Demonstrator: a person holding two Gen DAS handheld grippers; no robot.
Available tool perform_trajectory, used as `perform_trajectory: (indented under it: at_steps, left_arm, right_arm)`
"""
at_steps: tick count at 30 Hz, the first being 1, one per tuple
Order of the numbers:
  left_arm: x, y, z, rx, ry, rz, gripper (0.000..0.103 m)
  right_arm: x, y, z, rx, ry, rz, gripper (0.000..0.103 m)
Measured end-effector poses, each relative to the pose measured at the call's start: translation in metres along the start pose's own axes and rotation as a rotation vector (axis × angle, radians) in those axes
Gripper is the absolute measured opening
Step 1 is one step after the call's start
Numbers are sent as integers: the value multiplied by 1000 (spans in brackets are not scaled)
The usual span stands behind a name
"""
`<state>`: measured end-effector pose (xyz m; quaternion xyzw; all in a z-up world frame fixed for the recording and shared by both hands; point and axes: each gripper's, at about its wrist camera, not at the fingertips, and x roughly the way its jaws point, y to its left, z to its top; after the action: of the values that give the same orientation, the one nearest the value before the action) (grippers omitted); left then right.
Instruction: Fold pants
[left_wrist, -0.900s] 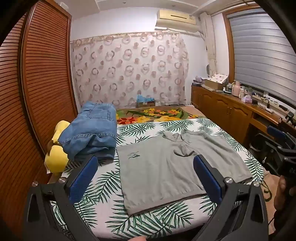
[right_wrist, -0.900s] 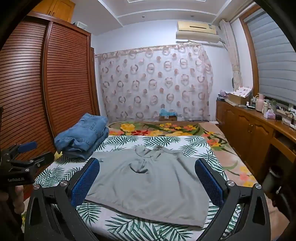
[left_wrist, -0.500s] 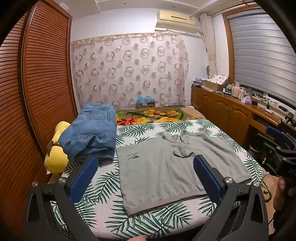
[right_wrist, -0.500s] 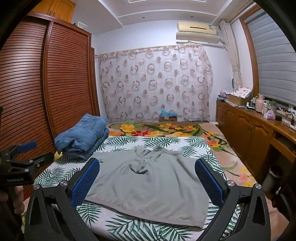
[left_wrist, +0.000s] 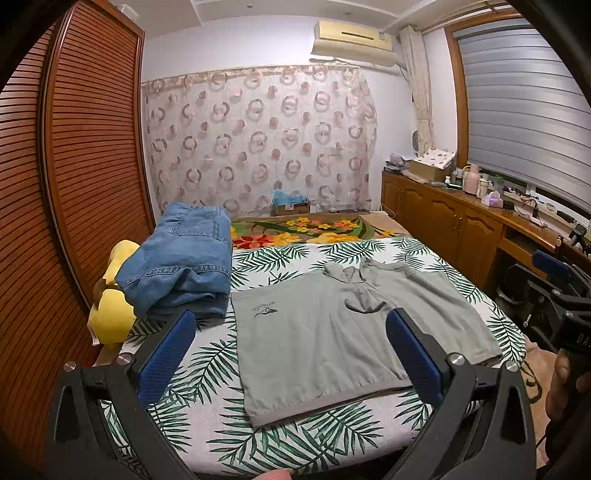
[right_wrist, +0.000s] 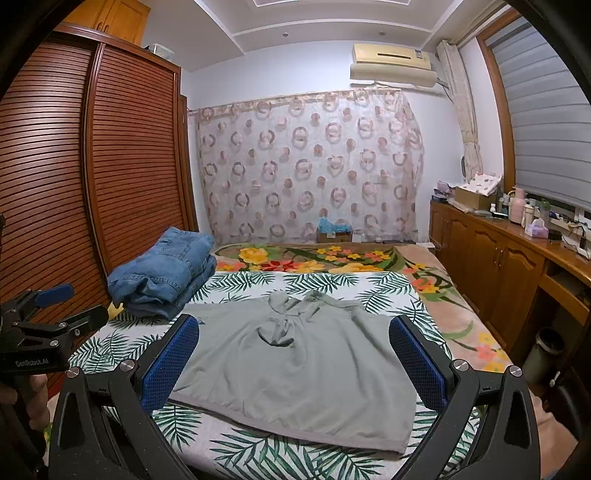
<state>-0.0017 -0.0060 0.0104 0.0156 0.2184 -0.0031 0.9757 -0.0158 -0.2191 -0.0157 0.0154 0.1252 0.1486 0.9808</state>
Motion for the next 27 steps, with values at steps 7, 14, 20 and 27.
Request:
perform_trajectory:
  at_steps: [7,14,20,27]
  left_arm:
    - [0,0,0,-2,-1,-1,103]
    - [-1,0,0,-2,-3,-1,103]
    - [-1,0,0,-2,-4,-2,103]
    - [0,-1,-2,7,-10,14,103]
  right_arm:
    - [2,1,0,2,3,1,103]
    - [2,1,0,2,3,1,103]
    - [2,1,0,1,3,1,103]
    - [0,0,-1,4,-1,3,103]
